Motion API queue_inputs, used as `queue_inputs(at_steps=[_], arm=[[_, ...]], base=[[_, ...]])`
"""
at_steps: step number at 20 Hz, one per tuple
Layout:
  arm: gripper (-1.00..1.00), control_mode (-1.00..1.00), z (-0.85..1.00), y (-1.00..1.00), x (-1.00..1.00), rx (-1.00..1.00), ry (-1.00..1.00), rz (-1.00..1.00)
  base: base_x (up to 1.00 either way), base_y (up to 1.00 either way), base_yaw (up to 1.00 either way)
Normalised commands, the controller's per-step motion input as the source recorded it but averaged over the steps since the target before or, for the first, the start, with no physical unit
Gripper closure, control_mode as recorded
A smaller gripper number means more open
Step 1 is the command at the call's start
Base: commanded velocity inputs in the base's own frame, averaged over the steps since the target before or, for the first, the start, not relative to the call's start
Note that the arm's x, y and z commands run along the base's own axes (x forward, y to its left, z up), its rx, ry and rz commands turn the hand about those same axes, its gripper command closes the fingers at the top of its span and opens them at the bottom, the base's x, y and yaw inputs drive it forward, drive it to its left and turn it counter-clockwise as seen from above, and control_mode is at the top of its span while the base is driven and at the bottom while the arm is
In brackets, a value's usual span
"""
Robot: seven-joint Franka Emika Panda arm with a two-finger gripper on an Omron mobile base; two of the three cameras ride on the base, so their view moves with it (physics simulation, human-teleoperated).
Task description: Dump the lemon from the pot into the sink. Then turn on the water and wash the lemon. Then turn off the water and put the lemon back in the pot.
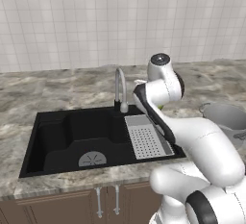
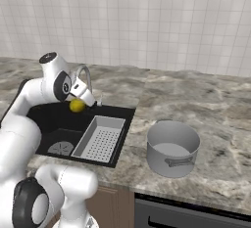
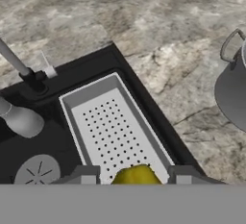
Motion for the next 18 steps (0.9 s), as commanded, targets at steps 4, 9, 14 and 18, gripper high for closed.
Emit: queue_inputs(at_steps=[4,9,14,18], arm=[[1.0,-1.0,0.11,-0.69,0.0,-0.03,0.0,-0.03],[1.0,-1.0,0.01,-0.85,0.1,-0.02,0.0,-0.03],[1.0,-1.0,0.0,-0.93,0.17,-0.01,0.0,-0.02],[1.0,-1.0,0.0,-0.86,0.12,0.0,0.01,-0.02]], base=[[0.0,0.0,0.0],[0.0,0.0,0.0],[0.0,0.0,0.0],[0.0,0.0,0.0]])
